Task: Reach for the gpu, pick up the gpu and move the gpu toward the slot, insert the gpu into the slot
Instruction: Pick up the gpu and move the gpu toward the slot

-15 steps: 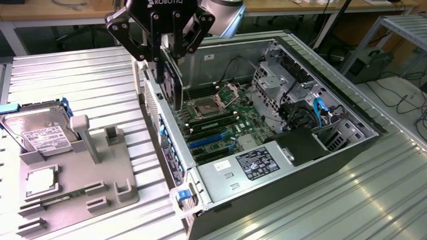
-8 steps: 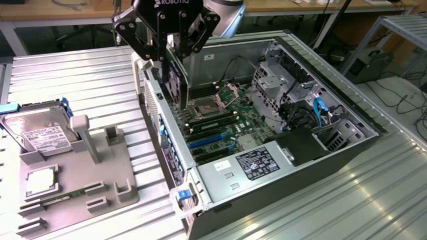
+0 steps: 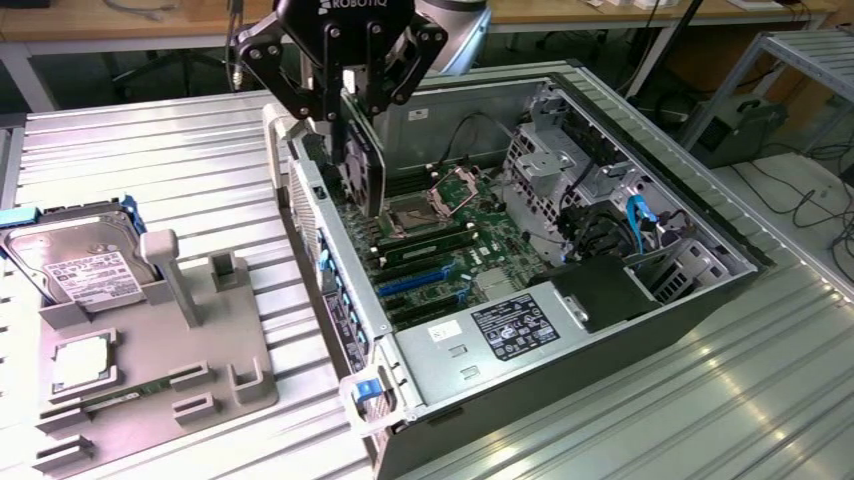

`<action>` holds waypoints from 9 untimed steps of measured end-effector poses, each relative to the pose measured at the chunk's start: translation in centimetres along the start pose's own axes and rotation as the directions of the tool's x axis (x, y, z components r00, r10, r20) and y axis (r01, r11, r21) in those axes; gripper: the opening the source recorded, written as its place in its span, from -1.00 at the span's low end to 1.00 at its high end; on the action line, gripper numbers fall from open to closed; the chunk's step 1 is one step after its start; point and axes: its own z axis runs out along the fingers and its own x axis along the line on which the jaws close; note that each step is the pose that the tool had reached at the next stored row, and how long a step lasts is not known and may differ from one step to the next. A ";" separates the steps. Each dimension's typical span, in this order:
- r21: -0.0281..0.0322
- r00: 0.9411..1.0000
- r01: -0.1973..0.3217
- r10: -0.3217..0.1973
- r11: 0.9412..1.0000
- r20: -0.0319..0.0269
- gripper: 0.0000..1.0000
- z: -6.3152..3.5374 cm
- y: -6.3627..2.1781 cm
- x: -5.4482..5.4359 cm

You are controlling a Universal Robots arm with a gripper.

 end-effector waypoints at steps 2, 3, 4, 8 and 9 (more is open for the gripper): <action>0.000 1.000 0.000 0.000 1.000 0.000 -0.44 0.01 0.00 -0.2; 0.000 1.000 0.000 0.000 1.000 0.000 -0.44 0.01 0.00 -0.3; 0.000 1.000 0.000 0.000 1.000 0.000 -0.44 0.01 -0.01 -0.4; 0.000 1.000 0.000 0.000 1.000 0.000 -0.44 0.03 -0.01 -0.8; 0.000 1.000 0.000 0.000 1.000 0.000 -0.44 0.03 -0.01 -0.9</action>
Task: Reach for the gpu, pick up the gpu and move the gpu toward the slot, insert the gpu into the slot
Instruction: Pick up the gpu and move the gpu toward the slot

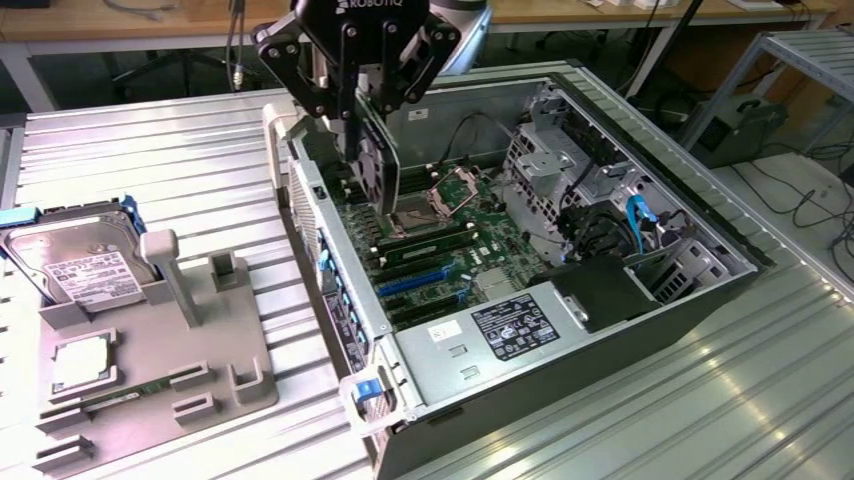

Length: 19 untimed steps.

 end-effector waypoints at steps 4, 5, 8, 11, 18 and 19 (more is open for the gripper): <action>0.000 1.000 0.000 0.000 1.000 0.000 -0.44 0.01 0.00 -0.3; 0.000 1.000 0.000 0.000 1.000 0.000 -0.44 0.01 0.00 -0.4; 0.000 1.000 0.000 0.000 1.000 0.000 -0.44 0.04 -0.01 -1.0; 0.000 1.000 0.000 0.000 1.000 0.000 -0.44 0.06 -0.01 -1.5; 0.000 1.000 0.014 -0.014 1.000 0.001 -0.44 0.10 -0.02 -2.0; 0.000 1.000 0.015 -0.015 1.000 0.001 -0.44 0.10 -0.02 -2.1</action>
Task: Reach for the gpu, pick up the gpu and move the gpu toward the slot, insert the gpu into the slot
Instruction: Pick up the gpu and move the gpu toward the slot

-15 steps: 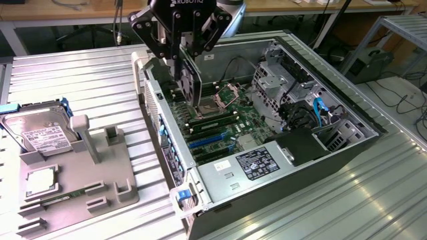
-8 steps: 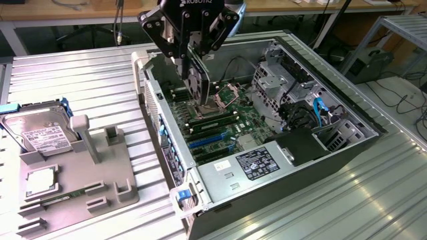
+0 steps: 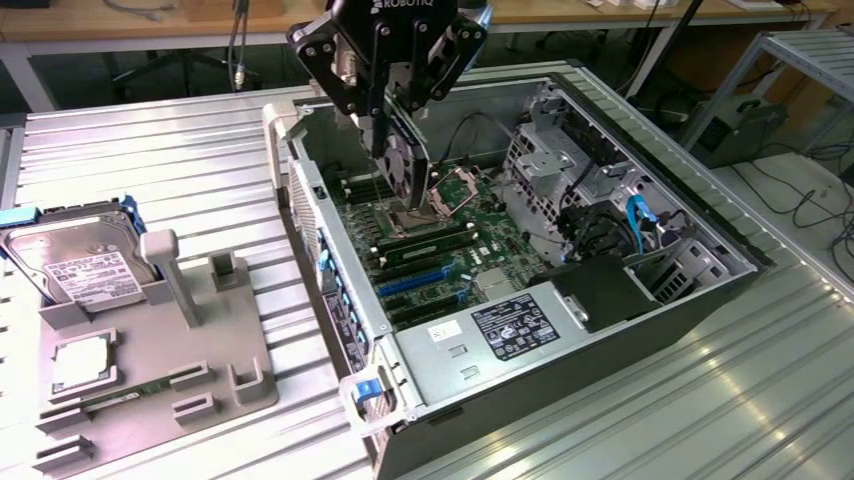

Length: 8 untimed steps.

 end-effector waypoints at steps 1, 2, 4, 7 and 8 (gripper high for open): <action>0.000 1.000 0.000 0.000 1.000 0.000 -0.44 0.00 0.00 -0.1; 0.000 1.000 0.000 0.000 1.000 0.000 -0.44 0.01 0.00 -0.1; 0.000 1.000 0.000 0.000 1.000 0.000 -0.44 0.01 -0.01 -0.2; 0.000 1.000 0.000 0.000 1.000 0.000 -0.44 0.02 -0.01 -0.4; 0.000 1.000 0.000 0.000 1.000 0.000 -0.44 0.02 -0.01 -0.4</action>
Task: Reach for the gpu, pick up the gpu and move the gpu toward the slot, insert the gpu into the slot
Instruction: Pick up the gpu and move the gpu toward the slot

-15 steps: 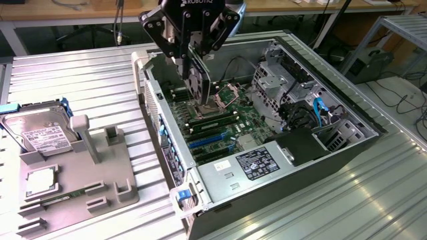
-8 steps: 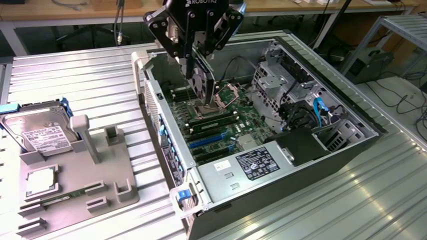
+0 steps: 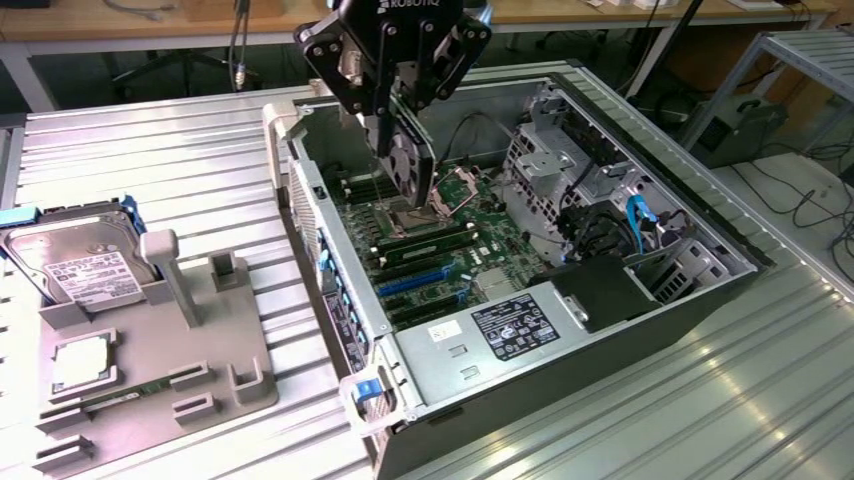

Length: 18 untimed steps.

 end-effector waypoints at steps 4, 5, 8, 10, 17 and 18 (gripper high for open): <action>0.000 1.000 0.000 0.000 1.000 0.000 -0.44 0.01 -0.01 -0.3; 0.000 1.000 0.000 0.000 1.000 0.000 -0.44 0.02 -0.01 -0.3; 0.000 1.000 0.000 0.000 1.000 0.000 -0.44 0.04 -0.02 -0.6; 0.000 1.000 0.000 0.000 1.000 0.000 -0.44 0.04 -0.02 -0.8; 0.000 1.000 0.000 0.000 1.000 0.000 -0.44 0.07 -0.04 -1.3; 0.000 1.000 0.000 0.000 1.000 0.000 -0.44 0.07 -0.04 -1.4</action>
